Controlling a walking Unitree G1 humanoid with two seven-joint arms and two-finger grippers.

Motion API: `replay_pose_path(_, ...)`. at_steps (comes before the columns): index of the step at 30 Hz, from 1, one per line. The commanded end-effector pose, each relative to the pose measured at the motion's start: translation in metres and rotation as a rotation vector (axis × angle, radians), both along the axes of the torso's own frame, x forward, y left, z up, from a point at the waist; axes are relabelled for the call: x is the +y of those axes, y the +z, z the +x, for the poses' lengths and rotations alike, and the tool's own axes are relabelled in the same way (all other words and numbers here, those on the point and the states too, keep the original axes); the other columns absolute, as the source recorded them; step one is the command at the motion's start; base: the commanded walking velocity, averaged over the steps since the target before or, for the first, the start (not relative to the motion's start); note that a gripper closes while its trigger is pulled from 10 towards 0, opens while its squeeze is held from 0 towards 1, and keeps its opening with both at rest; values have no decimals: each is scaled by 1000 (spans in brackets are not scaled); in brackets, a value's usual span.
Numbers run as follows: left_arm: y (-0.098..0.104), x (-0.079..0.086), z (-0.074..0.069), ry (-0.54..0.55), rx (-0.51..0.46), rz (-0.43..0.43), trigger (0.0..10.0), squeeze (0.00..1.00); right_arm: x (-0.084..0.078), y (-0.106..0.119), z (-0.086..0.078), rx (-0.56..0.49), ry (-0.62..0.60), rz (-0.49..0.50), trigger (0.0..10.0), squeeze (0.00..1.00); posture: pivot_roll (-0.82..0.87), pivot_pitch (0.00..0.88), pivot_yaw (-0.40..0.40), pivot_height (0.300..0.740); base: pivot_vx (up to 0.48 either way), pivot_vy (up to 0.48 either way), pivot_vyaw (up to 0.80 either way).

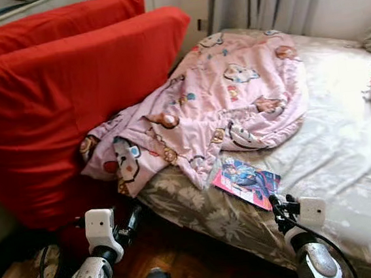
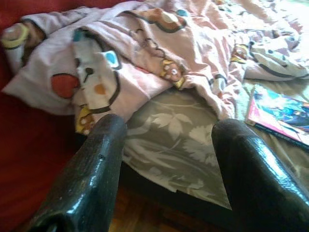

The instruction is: Clean up the room

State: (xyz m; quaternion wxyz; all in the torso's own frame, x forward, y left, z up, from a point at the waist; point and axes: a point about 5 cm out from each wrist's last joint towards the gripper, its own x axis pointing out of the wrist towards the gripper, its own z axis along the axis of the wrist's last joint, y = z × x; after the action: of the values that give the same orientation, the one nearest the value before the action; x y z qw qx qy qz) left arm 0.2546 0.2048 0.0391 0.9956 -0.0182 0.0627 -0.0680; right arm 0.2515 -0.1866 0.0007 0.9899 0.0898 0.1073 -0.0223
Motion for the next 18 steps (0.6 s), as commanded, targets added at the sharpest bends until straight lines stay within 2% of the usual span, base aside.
replay_pose_path(1,0,0,-1,-11,9,11,10000,0,1,-2,-3,9,-4,16,10000,0,63,69,-20,626,0,0,0)
replay_pose_path(18,1,-2,-1,-29,13,16,10000,0,10,-5,-5,18,5,38,10000,0,68,81,-12,626,0,0,0)
